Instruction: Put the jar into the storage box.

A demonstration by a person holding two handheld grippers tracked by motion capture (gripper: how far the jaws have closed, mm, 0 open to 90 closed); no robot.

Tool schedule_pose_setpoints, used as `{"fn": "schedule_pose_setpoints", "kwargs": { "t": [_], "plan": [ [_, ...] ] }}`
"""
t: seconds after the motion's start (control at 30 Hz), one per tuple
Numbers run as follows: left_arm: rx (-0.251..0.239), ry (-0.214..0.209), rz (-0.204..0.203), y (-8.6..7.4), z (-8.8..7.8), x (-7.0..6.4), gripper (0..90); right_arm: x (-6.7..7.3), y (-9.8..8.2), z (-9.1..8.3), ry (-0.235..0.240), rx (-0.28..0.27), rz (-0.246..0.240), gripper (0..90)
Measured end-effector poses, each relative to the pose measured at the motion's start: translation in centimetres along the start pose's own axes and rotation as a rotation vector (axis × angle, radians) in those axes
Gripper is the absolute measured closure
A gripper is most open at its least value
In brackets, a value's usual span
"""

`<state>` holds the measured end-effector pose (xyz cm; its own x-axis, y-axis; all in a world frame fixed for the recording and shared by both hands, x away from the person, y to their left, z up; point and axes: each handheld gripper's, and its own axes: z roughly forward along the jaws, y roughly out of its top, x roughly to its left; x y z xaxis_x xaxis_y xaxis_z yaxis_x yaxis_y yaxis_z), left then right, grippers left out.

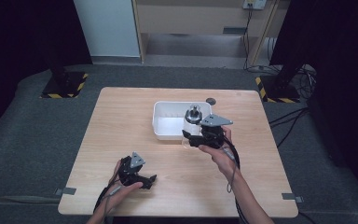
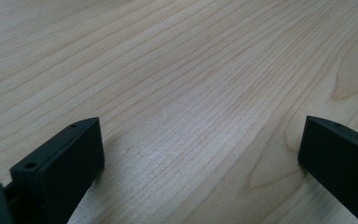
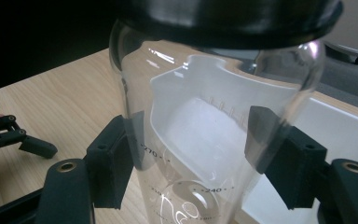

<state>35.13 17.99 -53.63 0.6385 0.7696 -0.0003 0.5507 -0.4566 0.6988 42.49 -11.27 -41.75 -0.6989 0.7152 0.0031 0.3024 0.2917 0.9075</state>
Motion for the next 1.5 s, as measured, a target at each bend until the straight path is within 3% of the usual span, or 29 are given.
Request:
{"fn": "schedule_pose_setpoints", "kwargs": {
  "t": [0.6, 1.5],
  "plan": [
    [0.0, 0.0, 0.0, 0.0, 0.0, 0.0, 0.0, -0.8, 1.8, 2.8, -0.007, 0.013, 0.005, 31.4],
    [0.0, 0.0, 0.0, 0.0, 0.0, 0.0, 0.0, -3.9, 1.5, 8.4, -0.112, 0.048, 0.054, 31.4]
  ]
}}
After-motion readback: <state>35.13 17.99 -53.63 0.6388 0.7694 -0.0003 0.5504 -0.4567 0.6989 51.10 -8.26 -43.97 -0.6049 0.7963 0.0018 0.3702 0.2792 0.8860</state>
